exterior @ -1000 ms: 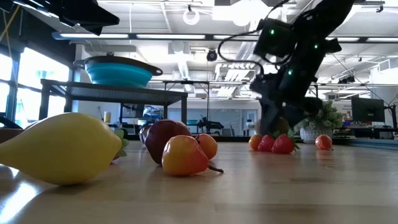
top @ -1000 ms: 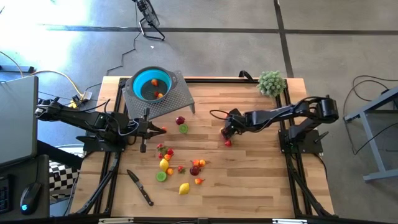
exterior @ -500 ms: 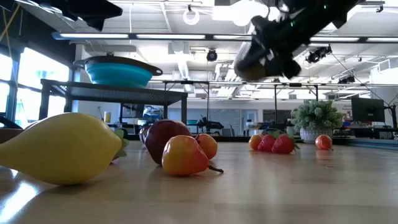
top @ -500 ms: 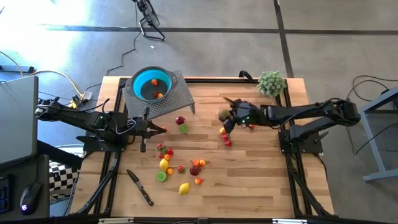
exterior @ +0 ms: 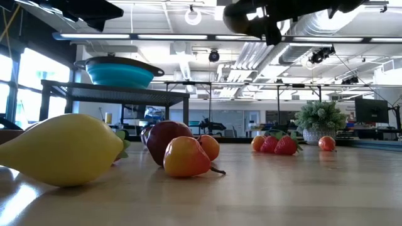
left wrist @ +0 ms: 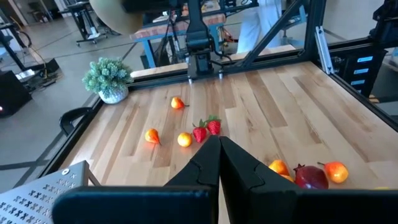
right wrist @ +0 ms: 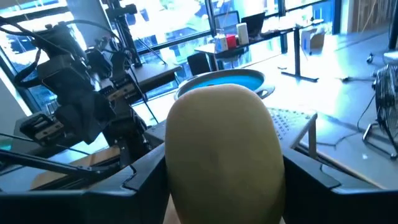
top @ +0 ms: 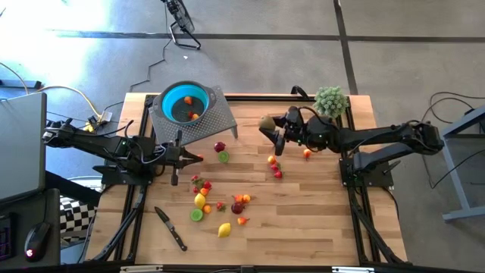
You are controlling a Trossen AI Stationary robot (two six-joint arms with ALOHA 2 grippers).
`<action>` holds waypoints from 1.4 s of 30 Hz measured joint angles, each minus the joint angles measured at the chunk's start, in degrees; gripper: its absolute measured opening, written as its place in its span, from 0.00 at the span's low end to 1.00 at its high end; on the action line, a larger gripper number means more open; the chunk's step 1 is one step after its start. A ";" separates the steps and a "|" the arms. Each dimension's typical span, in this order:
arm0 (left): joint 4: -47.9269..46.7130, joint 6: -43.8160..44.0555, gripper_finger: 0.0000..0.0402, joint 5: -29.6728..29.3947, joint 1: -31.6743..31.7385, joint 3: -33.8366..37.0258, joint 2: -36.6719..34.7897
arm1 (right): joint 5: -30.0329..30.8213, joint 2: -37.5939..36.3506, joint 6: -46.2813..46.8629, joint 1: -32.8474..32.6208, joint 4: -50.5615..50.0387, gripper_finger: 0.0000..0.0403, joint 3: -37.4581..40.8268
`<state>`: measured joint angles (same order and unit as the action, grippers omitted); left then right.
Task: Pick & Place Fruit
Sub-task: Put the right brown kiwi into the blue strainer bowl on the shelf
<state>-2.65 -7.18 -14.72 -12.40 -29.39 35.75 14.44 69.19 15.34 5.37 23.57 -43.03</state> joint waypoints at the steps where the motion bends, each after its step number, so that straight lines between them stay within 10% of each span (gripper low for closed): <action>1: -0.03 0.01 0.00 0.00 0.02 0.00 0.00 | 0.00 0.00 -0.18 0.00 0.26 0.56 0.00; 42: -0.05 -2.16 0.00 0.02 0.02 0.00 0.00 | -4.20 0.02 -1.90 0.00 0.23 0.56 0.00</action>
<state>-2.70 -9.34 -14.70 -12.38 -29.39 35.75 10.24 69.21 13.43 5.37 23.80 -43.03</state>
